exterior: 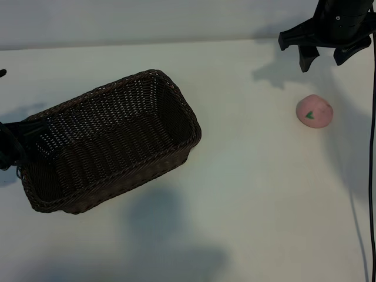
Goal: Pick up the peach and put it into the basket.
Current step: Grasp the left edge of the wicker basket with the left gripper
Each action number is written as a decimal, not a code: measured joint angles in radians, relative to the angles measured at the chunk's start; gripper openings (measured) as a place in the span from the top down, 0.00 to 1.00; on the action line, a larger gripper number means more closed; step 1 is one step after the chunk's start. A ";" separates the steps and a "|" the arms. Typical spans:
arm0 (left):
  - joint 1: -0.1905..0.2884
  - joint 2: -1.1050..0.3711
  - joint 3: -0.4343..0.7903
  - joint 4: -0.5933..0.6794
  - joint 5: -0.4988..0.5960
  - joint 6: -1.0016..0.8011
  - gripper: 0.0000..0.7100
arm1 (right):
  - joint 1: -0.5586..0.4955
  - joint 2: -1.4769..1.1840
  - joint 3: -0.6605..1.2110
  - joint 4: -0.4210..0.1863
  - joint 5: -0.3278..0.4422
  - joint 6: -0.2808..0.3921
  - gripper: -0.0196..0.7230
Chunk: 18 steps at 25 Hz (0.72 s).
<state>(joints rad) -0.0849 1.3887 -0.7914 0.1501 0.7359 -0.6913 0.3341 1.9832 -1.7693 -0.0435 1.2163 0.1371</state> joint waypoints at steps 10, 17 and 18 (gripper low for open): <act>0.083 0.138 0.000 -0.186 -0.144 0.221 0.18 | 0.000 0.000 0.000 0.000 0.001 0.000 0.20; 0.083 0.244 0.000 -0.228 -0.190 0.267 0.18 | 0.000 0.000 0.000 0.001 0.001 0.000 0.20; 0.083 0.251 0.000 -0.239 -0.199 0.277 0.18 | 0.000 0.000 0.000 0.001 0.001 0.000 0.20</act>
<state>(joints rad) -0.0018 1.6394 -0.7914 -0.0891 0.5372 -0.4146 0.3341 1.9832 -1.7693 -0.0426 1.2174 0.1368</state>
